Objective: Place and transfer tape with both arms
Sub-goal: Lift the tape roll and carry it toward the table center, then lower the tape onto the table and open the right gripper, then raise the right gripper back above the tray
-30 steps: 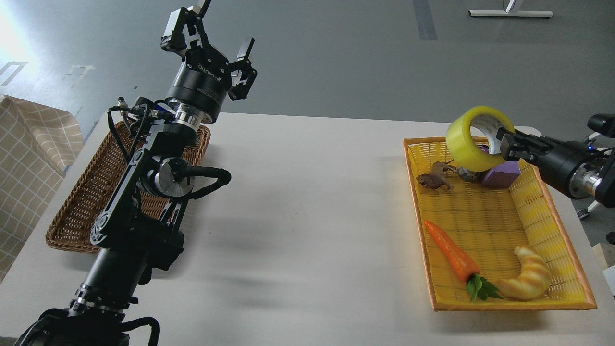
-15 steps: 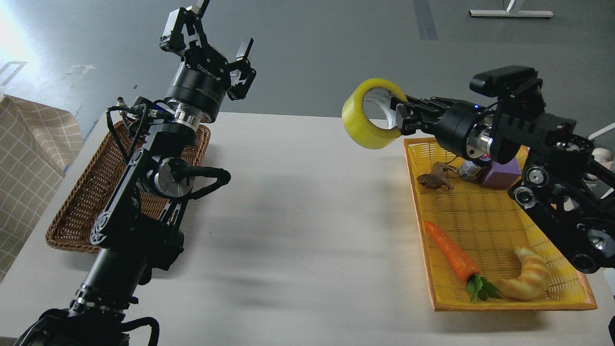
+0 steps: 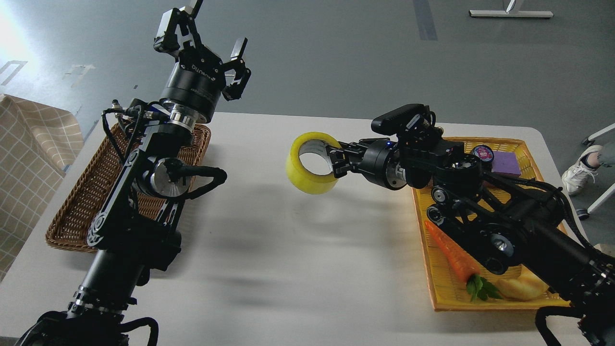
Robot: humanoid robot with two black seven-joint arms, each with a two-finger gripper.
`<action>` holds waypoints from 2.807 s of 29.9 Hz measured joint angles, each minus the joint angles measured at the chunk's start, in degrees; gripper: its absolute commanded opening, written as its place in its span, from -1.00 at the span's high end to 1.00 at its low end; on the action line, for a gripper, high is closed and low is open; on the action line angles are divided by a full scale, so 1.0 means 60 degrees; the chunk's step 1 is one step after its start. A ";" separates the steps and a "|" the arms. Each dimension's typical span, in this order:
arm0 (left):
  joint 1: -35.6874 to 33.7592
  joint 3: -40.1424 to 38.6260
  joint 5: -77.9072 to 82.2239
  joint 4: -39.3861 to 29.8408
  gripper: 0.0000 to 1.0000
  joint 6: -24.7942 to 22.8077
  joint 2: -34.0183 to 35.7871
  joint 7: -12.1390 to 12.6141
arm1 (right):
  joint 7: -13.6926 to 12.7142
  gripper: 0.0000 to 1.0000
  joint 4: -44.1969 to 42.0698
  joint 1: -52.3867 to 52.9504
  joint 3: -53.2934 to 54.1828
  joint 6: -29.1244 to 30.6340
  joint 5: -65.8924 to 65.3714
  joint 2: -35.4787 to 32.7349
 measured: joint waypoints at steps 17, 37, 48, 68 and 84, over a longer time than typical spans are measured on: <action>0.0214 -0.0239 0.0006 -0.0030 -0.96 -0.0040 0.0000 0.0000 | -0.0084 0.92 -0.0804 -0.0759 -0.0042 0.0000 -0.0507 0.0719; 0.0289 -0.0254 0.0002 -0.0022 -0.96 -0.0045 0.0000 0.0004 | -0.0067 0.76 -0.0883 -0.0716 -0.0236 0.0000 -0.0506 0.0821; 0.0302 -0.0269 0.0001 -0.0022 -0.96 -0.0074 0.0000 -0.0006 | -0.0068 0.63 -0.1000 -0.0741 -0.0318 0.0000 -0.0507 0.0821; 0.0290 -0.0327 0.0001 -0.0022 -0.96 -0.0085 0.0060 -0.0166 | -0.0047 -0.80 -0.1337 -0.0699 -0.0256 0.0000 -0.0505 0.0820; 0.0318 -0.0317 -0.0014 -0.0022 -0.96 -0.0085 0.0061 -0.0248 | -0.0019 -0.96 -0.0349 -0.0526 0.1792 -0.1207 0.0024 0.0818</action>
